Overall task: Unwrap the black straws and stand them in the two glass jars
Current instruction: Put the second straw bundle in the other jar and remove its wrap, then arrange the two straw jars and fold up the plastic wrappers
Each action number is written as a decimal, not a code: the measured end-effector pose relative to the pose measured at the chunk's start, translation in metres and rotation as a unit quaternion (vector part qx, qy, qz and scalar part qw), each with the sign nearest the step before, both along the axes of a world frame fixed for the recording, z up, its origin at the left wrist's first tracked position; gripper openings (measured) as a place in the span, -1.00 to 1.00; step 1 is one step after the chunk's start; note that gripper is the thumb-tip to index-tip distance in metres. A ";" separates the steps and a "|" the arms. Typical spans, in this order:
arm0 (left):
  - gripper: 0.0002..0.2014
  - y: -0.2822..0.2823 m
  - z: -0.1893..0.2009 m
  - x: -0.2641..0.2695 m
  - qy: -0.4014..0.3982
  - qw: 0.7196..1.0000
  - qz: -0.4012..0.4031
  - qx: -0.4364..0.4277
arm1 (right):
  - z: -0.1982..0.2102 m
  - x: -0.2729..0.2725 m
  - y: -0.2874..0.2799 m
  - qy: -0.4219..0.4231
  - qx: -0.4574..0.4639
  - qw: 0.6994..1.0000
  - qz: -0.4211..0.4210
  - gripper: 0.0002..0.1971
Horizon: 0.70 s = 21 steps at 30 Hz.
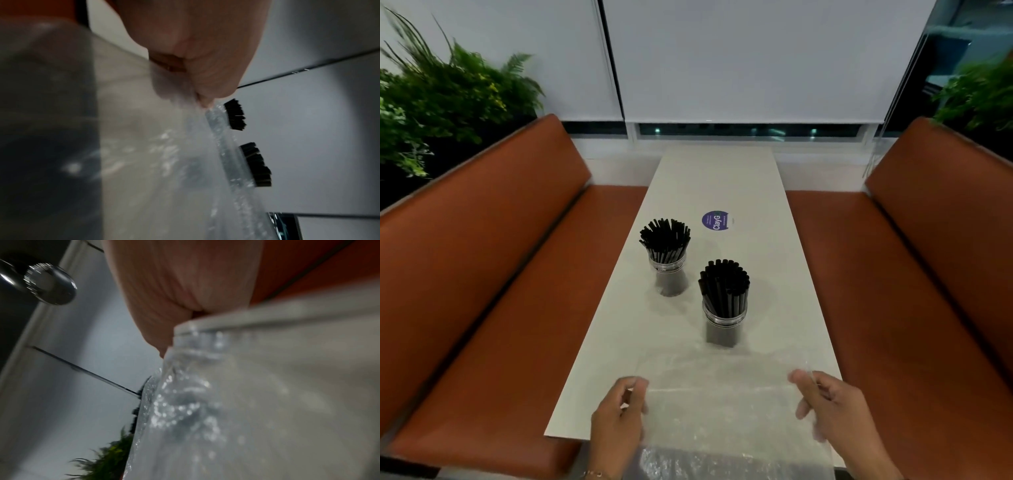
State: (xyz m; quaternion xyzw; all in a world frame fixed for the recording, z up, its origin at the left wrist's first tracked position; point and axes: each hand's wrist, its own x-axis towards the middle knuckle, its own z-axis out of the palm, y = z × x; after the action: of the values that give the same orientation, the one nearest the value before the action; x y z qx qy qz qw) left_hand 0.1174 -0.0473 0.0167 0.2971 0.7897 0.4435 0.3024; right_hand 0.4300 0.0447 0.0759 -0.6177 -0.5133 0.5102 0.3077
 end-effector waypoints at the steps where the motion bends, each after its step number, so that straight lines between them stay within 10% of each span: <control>1: -0.82 0.005 -0.011 -0.001 0.007 0.999 -0.008 -0.033 | -0.013 0.002 0.004 -0.020 -0.018 1.000 -0.001 -0.74; 5: -0.77 0.037 -0.040 -0.005 0.038 0.994 -0.028 -0.099 | -0.057 0.000 0.034 -0.063 -0.043 0.997 -0.004 -0.82; 15: -0.02 0.090 -0.016 0.023 0.206 0.974 -0.092 -0.028 | 0.016 -0.071 0.069 -0.179 0.213 0.959 0.060 0.25; 19: 0.28 0.127 -0.013 0.049 0.124 0.980 -0.157 0.012 | 0.035 -0.121 0.086 -0.244 0.295 0.919 0.098 0.36; 21: 0.07 0.150 -0.013 0.053 0.085 0.974 -0.208 0.041 | 0.034 -0.144 0.099 -0.300 0.312 0.893 0.122 0.35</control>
State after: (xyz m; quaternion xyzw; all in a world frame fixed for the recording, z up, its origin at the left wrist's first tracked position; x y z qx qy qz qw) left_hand 0.1705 0.1026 0.0039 0.5037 0.7145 0.3758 0.3074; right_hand 0.2858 0.1434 0.1095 -0.5463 -0.7850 0.1481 0.2518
